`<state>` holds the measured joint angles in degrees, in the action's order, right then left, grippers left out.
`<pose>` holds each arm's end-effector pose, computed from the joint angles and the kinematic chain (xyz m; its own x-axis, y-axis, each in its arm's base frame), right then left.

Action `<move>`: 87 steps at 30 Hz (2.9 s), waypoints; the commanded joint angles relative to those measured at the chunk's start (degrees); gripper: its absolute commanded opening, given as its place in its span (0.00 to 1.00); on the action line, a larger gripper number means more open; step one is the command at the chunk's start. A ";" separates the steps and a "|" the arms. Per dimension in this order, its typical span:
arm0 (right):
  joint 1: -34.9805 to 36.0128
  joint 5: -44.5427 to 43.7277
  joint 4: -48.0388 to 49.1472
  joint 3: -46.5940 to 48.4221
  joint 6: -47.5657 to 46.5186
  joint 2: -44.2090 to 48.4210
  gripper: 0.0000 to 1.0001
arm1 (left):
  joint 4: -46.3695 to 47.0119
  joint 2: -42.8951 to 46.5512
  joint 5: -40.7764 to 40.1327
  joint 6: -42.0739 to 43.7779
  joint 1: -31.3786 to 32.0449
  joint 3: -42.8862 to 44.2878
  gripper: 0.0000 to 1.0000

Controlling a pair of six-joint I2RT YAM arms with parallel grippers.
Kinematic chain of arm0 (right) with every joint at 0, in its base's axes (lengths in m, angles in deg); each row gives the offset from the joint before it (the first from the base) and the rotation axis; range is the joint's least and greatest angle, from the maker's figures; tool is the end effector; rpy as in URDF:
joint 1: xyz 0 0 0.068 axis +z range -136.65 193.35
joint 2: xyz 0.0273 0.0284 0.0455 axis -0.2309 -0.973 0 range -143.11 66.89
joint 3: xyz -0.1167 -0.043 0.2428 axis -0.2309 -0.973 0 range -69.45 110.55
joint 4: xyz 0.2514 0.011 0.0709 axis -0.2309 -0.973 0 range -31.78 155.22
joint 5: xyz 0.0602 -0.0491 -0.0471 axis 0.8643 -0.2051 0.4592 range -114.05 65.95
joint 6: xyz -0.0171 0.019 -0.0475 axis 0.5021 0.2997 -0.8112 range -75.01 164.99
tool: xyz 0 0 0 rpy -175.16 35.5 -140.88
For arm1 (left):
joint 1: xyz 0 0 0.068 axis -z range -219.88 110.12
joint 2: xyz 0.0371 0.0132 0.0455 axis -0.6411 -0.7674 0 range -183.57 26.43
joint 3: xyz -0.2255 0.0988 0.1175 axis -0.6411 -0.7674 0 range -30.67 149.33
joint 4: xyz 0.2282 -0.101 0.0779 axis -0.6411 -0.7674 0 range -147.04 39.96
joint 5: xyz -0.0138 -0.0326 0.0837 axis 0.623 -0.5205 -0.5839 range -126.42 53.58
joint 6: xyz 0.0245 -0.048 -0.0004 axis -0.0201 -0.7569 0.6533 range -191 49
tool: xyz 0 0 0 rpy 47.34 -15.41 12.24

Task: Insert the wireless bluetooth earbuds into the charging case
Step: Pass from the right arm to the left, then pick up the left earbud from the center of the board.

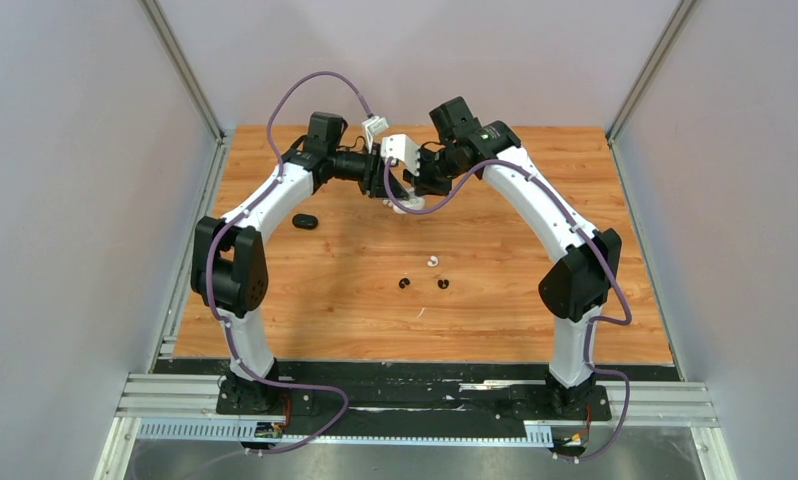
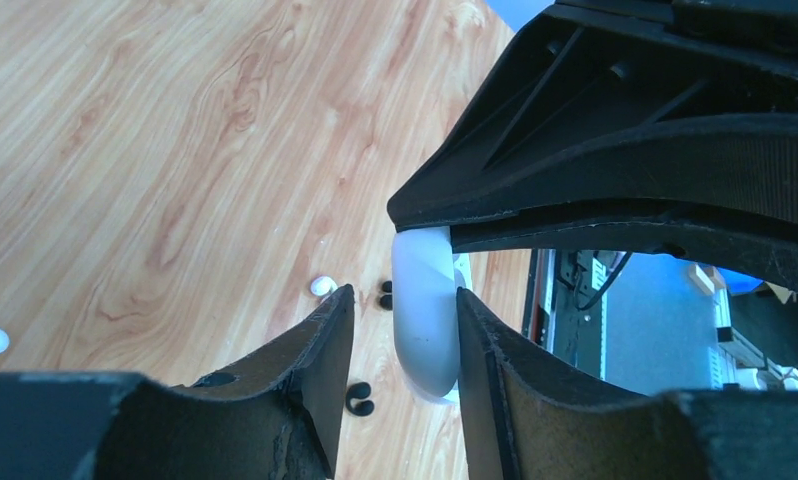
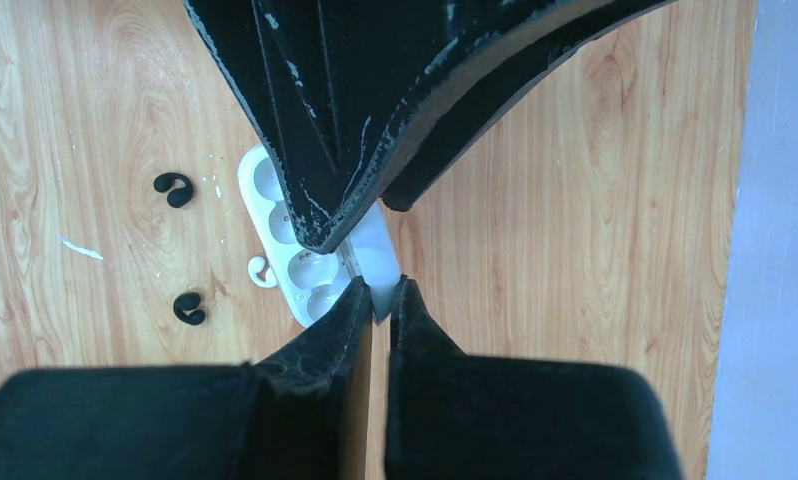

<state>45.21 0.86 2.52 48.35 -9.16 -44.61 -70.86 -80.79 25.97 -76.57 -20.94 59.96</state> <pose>0.3424 0.2305 0.3571 0.1342 -0.7822 -0.6084 -0.9697 0.0228 -0.2431 0.3889 -0.1667 0.2982 -0.6511 0.1759 -0.7383 0.7566 0.2281 -0.6128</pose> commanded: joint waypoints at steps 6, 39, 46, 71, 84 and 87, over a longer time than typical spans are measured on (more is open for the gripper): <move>0.48 0.41 2.49 1.62 1.24 1.08 0.00 | 6.49 2.35 1.44 -1.78 -0.30 -1.32 0.47; 0.92 -3.02 5.06 1.92 2.39 1.27 0.21 | 14.61 4.28 0.51 -3.90 -0.39 -2.59 0.00; -0.32 -4.42 5.40 0.33 4.80 6.49 0.47 | 15.61 6.92 -1.34 -1.68 -0.60 -4.60 0.00; -15.45 9.78 22.03 -35.44 45.09 14.01 0.63 | 11.32 20.36 -6.42 12.61 -2.99 -15.57 0.00; -13.00 22.10 19.95 -40.21 -6.53 11.95 0.54 | 12.61 25.88 -7.98 10.90 -6.54 -20.71 0.00; -12.68 20.43 20.98 -36.37 -5.11 8.46 0.52 | 12.60 25.61 -8.27 10.43 -6.59 -20.40 0.00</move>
<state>32.09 20.18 20.38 7.02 -5.99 -33.44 -59.08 -57.14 17.93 -66.32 -27.50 39.13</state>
